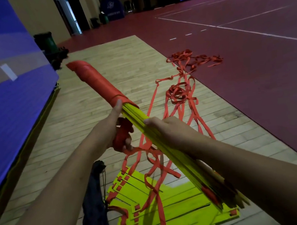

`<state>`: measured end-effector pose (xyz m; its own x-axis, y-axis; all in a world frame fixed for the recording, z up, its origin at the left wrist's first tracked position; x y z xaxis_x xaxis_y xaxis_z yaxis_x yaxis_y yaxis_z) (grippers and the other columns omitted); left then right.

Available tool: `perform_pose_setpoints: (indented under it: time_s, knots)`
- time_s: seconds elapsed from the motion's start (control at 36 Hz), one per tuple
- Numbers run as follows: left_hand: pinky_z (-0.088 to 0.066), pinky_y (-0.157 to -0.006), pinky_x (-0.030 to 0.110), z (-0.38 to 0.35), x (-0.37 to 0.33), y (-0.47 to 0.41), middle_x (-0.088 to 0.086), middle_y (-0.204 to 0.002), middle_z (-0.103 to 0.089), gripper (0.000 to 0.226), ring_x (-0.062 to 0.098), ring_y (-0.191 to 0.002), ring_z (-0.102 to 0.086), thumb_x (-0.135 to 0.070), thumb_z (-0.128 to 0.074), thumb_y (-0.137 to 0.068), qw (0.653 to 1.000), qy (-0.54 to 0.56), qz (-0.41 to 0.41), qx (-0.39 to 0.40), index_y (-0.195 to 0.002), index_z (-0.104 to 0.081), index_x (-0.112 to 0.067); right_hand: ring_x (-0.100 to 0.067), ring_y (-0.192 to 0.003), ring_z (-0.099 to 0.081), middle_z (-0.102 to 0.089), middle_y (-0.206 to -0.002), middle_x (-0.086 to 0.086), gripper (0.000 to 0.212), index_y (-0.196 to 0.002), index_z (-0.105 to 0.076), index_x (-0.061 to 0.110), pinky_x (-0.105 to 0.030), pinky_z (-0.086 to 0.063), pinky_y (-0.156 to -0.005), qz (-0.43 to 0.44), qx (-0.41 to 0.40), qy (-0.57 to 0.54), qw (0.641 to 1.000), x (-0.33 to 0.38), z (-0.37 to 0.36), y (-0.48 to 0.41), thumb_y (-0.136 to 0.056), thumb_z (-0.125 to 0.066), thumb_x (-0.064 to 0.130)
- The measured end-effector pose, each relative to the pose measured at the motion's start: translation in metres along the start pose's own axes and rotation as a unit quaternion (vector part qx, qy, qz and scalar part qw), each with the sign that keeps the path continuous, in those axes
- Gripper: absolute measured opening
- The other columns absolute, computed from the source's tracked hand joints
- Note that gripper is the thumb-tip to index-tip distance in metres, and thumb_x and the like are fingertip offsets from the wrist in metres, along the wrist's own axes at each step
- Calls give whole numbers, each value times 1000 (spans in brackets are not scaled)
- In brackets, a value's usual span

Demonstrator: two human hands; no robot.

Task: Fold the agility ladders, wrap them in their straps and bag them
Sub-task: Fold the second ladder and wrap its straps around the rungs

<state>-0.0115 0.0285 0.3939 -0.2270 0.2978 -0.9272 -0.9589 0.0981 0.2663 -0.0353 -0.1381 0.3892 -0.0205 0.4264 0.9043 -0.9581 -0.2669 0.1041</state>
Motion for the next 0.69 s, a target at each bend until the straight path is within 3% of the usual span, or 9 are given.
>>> perform_pose_setpoints:
  time_s: [0.08,0.14,0.22,0.36,0.47,0.61,0.69]
  knots:
    - [-52,-68,39,-3,2,-2,11,-58,-58,75,27,-51,-61,-73,-44,-88,1000,-2,-11,-13,-97,-61,-1,-32,-72,-69,-72,-89,-24,59,-93,-71,-4,-39,-50,-62,33,-26,64,997,1,3,0,-96,-52,53]
    - [-50,-64,38,-4,2,-5,9,-55,-57,62,27,-47,-59,-64,-51,-91,999,4,-30,-35,-91,-60,-2,-29,-73,-72,-74,-83,-15,54,-91,-70,4,-46,-59,-66,47,-26,85,995,0,0,4,-91,-56,56]
    - [-49,-62,34,-4,7,-9,9,-56,-57,60,24,-48,-58,-61,-59,-88,998,38,-16,-50,-91,-63,-1,-24,-73,-71,-71,-84,-10,45,-96,-66,8,-49,-59,-69,62,-31,110,992,3,-5,7,-91,-65,52]
    - [-60,-71,38,-3,4,-3,10,-66,-71,68,29,-64,-73,-72,-54,-84,995,-34,-7,-93,-84,-71,-7,-20,-86,-63,-59,-99,-3,41,-105,-51,17,-43,-57,-74,78,-60,152,983,4,-10,7,-88,-74,45]
    - [-60,-73,40,-8,5,0,9,-66,-68,62,31,-64,-71,-68,-61,-81,999,-26,2,-44,-89,-70,-7,-16,-80,-58,-54,-96,2,39,-100,-40,22,-30,-46,-64,101,-91,180,974,5,-10,9,-88,-76,32]
    - [-54,-77,42,-3,5,1,4,-58,-61,54,23,-54,-62,-61,-69,-77,996,49,-37,-72,-85,-65,-7,-21,-80,-68,-63,-96,-4,42,-107,-40,18,-41,-60,-71,63,-28,180,981,0,-19,5,-88,-76,27]
    - [-53,-75,42,4,-1,3,3,-56,-60,48,20,-53,-61,-56,-61,-86,990,58,-72,-107,-82,-63,-9,-19,-82,-71,-64,-99,-5,43,-115,-41,19,-32,-61,-69,30,35,103,994,1,-26,8,-89,-75,26]
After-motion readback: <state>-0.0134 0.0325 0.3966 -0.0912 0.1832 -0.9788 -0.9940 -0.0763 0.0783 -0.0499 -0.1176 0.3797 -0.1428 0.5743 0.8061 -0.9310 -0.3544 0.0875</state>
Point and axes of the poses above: each hand's wrist, its own y-axis away from the middle knuckle, its own z-axis out of the back of the hand, x = y × z, the point moved 8 cm from there along -y, towards the middle knuckle
